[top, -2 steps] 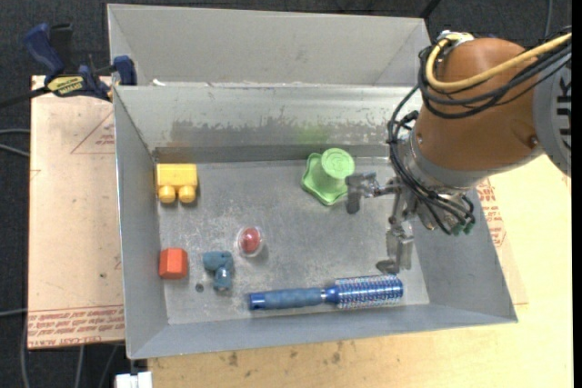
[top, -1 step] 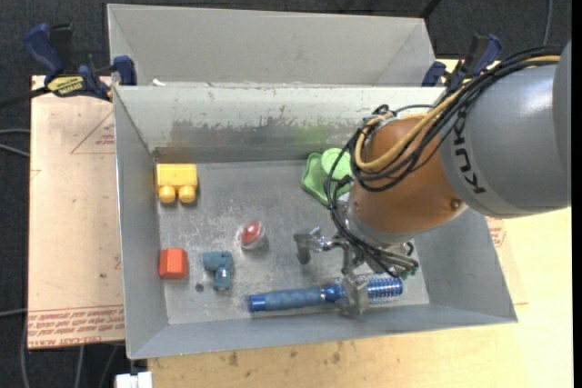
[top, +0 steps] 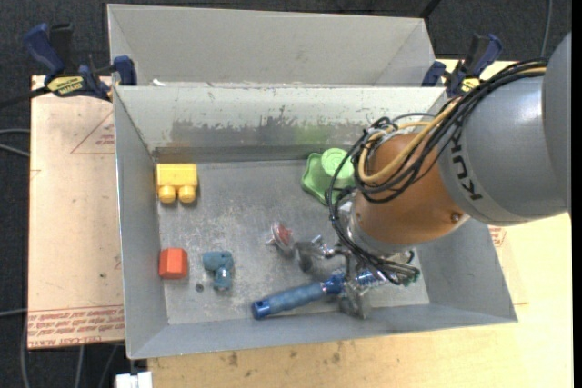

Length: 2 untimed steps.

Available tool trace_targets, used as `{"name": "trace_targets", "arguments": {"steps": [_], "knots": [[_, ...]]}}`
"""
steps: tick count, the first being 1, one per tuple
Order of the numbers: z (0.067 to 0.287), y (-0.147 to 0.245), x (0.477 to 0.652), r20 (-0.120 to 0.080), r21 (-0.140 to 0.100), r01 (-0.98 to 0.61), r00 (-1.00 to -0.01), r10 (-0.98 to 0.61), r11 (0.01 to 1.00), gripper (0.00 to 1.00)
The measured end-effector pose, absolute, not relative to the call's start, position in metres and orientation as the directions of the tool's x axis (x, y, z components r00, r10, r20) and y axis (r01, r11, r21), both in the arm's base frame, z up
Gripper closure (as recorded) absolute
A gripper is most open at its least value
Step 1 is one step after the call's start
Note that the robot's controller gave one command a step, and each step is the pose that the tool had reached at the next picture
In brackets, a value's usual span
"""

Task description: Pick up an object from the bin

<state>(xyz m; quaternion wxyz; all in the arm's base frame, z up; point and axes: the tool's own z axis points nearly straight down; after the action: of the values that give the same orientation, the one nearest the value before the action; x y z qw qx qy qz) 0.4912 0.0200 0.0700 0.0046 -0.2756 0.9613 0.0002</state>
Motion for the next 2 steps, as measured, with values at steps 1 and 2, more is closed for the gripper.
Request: {"name": "trace_targets", "arguments": {"steps": [1,2], "knots": [[0.07,0.02,0.489,-0.001,0.001,-0.532,-0.847,-0.532,0.847,1.0],[0.189,0.02,0.497,-0.009,-0.005,-0.618,-0.786,-0.618,0.787,1.0]]}}
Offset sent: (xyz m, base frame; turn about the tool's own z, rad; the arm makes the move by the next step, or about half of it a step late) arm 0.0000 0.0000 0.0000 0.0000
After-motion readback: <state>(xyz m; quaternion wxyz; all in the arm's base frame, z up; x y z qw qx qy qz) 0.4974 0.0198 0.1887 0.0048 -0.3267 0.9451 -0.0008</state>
